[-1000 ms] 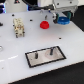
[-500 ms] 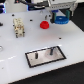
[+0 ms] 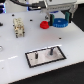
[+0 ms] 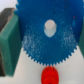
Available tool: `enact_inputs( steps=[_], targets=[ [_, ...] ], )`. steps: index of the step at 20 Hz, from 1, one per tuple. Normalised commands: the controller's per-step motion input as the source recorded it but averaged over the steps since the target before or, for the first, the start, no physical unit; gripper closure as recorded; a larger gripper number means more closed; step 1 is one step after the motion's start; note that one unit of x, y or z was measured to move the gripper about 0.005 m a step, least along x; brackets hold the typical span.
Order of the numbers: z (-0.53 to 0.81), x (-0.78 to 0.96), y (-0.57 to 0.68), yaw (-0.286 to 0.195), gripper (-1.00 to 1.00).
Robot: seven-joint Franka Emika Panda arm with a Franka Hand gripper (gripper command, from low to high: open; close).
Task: Insert the blue gear onto the right peg, followed by the red gear
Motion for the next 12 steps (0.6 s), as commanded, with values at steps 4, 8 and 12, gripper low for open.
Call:
enact_inputs(
  steps=[4,8,12],
  targets=[
    [0.12,0.78,-0.33,0.0,1.0],
    [0.06,0.77,-0.33,0.0,1.0],
    [0.02,0.7,-0.25,0.0,1.0]
  ],
)
